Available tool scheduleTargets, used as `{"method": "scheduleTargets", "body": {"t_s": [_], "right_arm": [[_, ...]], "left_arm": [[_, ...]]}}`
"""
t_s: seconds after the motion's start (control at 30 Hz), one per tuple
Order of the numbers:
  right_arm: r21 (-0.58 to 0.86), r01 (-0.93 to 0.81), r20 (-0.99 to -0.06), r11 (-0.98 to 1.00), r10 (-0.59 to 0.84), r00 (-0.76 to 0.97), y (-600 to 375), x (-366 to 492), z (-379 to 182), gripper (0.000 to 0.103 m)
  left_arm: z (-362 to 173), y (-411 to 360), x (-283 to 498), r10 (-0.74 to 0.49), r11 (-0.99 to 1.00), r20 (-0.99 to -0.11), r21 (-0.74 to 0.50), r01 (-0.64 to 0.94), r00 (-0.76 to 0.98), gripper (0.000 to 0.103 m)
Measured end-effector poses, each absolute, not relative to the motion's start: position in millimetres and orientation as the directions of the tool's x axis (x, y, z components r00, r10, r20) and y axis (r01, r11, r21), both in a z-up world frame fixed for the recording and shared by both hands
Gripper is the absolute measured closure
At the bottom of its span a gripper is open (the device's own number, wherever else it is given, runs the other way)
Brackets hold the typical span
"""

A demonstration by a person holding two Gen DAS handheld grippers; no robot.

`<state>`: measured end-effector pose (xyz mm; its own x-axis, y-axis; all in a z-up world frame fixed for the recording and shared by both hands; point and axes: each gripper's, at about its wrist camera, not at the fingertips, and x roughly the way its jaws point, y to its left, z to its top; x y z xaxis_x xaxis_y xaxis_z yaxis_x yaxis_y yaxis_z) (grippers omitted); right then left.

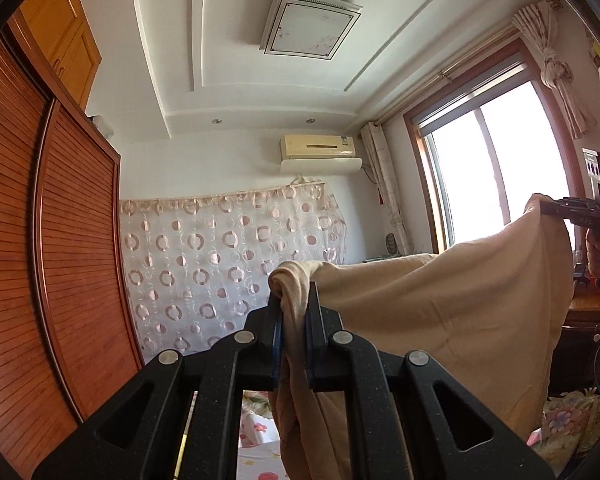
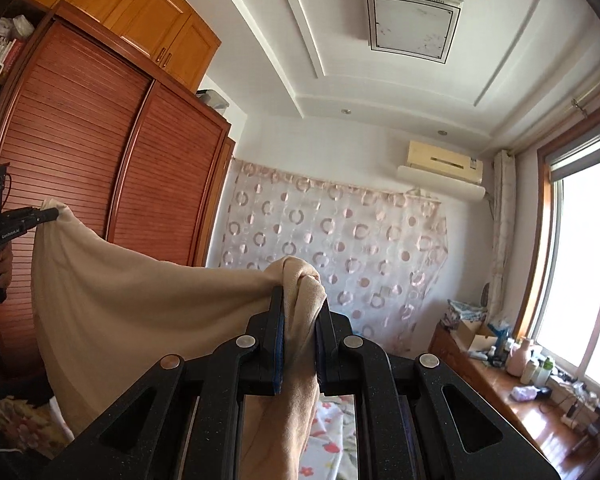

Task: Fold small clothes
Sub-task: 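Lift the shirt high with both tools and fold it over itself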

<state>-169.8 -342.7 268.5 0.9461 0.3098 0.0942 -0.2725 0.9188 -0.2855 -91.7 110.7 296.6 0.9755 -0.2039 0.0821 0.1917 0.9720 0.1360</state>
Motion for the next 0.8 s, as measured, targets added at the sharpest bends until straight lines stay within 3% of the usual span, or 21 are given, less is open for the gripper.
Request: {"method": "scheduleTargets", "body": {"t_s": [0.23,0.57,0.8], "right_arm": [[-0.264,-0.266,0.008,0.927,0.277,0.961,-325.5,-97.7,238.5,0.091],[-0.212,-0.295,-0.21,0.932,0.252,0.945,-284.0,62.2,199.7,0.091],[-0.211,-0.235,-0.393,0.949,0.138,0.909,-245.9,182.2,172.1,0.091]], "left_arm": [[261.3,116.9,-14.3,-0.135,0.985,0.001,0.11,0.134,0.991,0.093],[156.3,112.3,143.6,-0.017,0.992,-0.236,0.115,0.045,0.972,0.093],[87.7,88.9,217.1,0.035,0.984,-0.4,0.176,0.04,0.916,0.093]]}}
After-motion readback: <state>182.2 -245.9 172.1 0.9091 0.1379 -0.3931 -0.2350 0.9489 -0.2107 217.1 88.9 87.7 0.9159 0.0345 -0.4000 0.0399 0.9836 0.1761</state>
